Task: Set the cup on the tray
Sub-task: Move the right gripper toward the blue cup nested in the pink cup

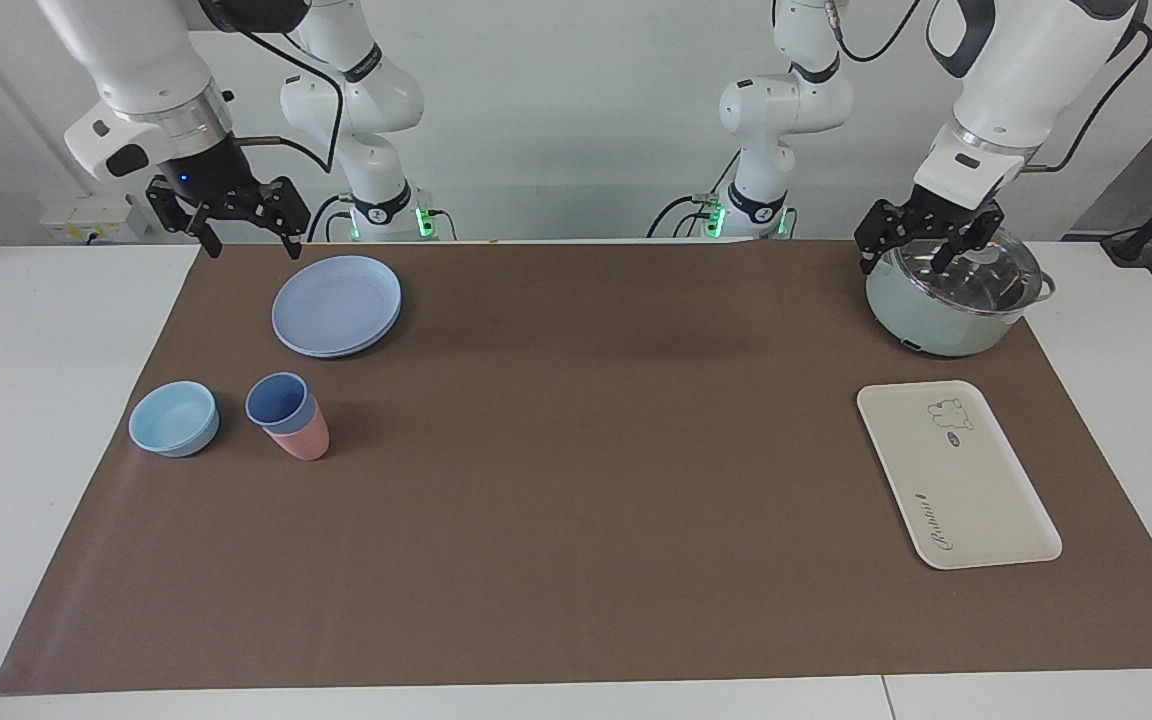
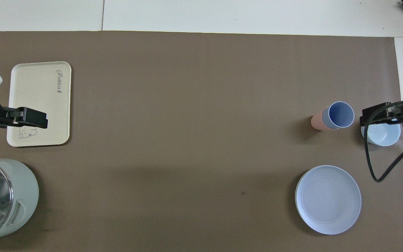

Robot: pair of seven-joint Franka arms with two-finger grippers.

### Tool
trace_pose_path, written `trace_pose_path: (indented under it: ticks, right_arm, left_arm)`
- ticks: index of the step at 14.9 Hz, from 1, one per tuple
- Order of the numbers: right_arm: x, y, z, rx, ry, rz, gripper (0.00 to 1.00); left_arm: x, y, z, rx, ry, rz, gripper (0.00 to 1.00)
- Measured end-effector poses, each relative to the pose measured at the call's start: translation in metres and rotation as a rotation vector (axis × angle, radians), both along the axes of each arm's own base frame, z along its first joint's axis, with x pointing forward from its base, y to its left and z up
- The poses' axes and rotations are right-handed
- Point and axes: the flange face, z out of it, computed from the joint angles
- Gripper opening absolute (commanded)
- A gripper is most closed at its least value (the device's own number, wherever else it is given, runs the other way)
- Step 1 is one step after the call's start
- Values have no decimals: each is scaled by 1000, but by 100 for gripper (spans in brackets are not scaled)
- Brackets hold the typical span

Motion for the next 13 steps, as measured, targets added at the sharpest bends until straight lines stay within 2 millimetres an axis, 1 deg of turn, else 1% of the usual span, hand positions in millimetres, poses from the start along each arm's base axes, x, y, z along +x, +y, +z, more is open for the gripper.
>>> trace_pose_path:
  ticks: [6, 10, 11, 13]
  right_arm:
    - [-1, 0, 1, 0, 1, 0, 100]
    - [-10, 0, 13, 1, -13, 0, 99]
    - [-10, 0, 15, 1, -20, 2, 96]
    - [-7, 3, 18, 3, -56, 6, 96]
  left_arm:
    - [0, 0, 0, 0, 0, 0, 100]
    - [0, 0, 0, 0, 0, 0, 100]
    - [0, 0, 0, 0, 0, 0, 100]
    - [0, 0, 0, 0, 0, 0, 100]
